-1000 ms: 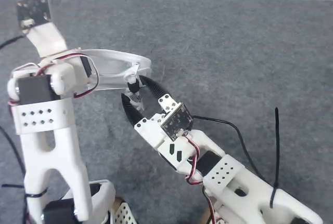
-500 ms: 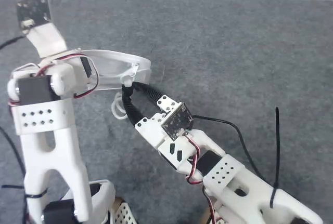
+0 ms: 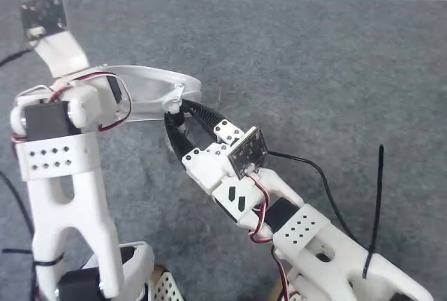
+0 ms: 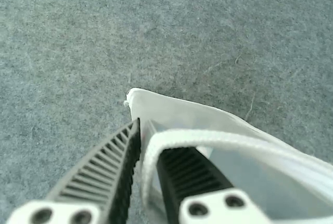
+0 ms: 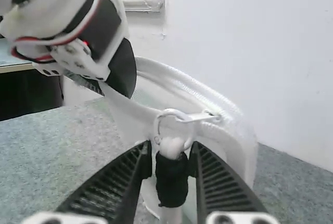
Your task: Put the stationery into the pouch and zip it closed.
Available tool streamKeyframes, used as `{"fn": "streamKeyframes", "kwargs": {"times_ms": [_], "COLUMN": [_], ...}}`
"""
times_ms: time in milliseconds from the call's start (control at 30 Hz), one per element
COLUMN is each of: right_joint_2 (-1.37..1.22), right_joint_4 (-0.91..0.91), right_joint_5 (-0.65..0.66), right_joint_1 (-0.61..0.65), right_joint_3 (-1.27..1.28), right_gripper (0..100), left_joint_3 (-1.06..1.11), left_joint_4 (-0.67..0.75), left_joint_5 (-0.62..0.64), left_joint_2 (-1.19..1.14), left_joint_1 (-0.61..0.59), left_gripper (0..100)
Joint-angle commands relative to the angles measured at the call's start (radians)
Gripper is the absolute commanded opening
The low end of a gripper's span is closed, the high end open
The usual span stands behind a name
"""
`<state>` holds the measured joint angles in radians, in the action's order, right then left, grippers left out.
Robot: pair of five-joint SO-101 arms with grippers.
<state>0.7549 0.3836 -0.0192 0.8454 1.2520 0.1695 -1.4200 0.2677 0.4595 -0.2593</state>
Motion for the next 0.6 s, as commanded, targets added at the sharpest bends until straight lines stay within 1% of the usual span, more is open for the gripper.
{"fn": "streamKeyframes", "kwargs": {"times_ms": [0,200,467,567], "right_joint_2": [-0.002,-0.004,-0.162,-0.153], "right_joint_4": [0.021,0.018,0.027,0.053], "right_joint_5": [-0.014,-0.017,-0.015,-0.011], "right_joint_1": [-0.015,-0.015,-0.018,-0.018], "right_joint_3": [-0.066,-0.066,-0.133,-0.126], "right_gripper": [11.3,10.9,10.9,10.8], "left_joint_3": [-0.015,-0.015,-0.013,-0.013], "left_joint_4": [0.031,0.031,0.031,0.031], "left_joint_5": [-0.006,-0.006,-0.006,-0.006], "left_joint_2": [0.046,0.046,0.046,0.046], "left_joint_1": [0.005,0.005,0.005,0.005], "left_gripper": [1,1,1,1]}}
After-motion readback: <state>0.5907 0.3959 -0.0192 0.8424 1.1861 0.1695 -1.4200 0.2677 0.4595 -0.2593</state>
